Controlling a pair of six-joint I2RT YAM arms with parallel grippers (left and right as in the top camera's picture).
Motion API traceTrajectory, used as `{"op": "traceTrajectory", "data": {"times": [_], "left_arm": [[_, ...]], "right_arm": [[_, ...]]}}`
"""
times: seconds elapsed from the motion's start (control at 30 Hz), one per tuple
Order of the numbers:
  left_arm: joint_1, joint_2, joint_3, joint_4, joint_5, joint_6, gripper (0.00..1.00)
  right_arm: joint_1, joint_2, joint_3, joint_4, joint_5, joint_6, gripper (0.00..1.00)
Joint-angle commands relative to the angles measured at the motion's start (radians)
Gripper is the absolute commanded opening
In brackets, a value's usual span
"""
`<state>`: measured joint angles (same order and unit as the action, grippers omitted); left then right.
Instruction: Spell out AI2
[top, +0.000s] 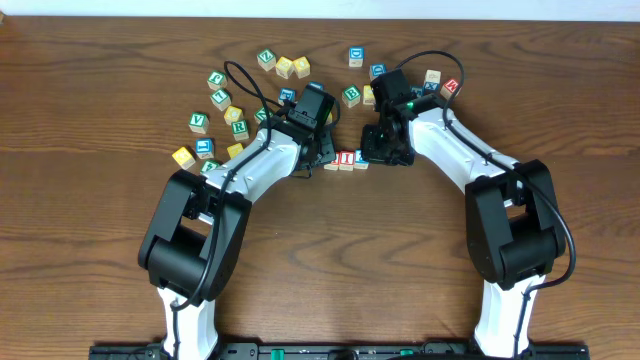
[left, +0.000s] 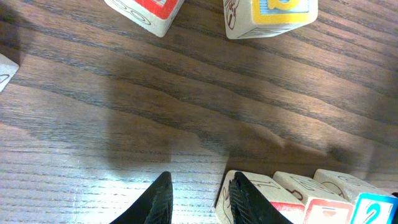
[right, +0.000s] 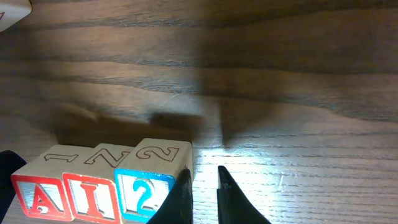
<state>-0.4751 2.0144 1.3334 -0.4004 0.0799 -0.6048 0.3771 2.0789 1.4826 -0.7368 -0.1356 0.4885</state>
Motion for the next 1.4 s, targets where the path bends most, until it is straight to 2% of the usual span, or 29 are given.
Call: {"op": "traceTrajectory", "data": {"times": [0.0,0.2,0.37,0.67,0.93,1.07,1.2,1.37], "left_arm": [[-0.004,0.005,-0.006,-0.017,0.029,0.005,0.31],[-0.004,0.005,-0.006,-0.028,0.033,0.005,0.31],[-0.004,0.005,-0.006,-0.022,0.032,0.005,0.31],[-0.001,0.005,-0.006,-0.013,0.032,0.005,0.31],[0.038,0.001,-0.005,-0.017,0.032,0.005,0.31],[0.076,-0.038,-0.005,-0.012,0.032,0.012,0.31],[0.106,-0.065,-0.005,0.005,0.028,0.093,0.31],[0.117,-0.066,-0.005,0.001,-0.068,0.114,0.31]], "right_arm": [[0.01,-0.007,0.027,-0.001,-0.02,-0.014,0.12],[0.01,-0.01,0.034,-0.03,0.013,-0.014,0.19],[0.01,-0.011,0.037,-0.038,0.026,-0.014,0.19],[0.008,-0.013,0.074,-0.09,0.085,-0.014,0.13],[0.008,-0.013,0.093,-0.111,0.125,-0.014,0.14],[0.008,-0.013,0.105,-0.073,0.126,-0.015,0.1],[0.009,-0.012,0.105,-0.003,0.12,-0.015,0.06],[0.031,-0.007,0.103,0.063,0.118,-0.015,0.02]]}}
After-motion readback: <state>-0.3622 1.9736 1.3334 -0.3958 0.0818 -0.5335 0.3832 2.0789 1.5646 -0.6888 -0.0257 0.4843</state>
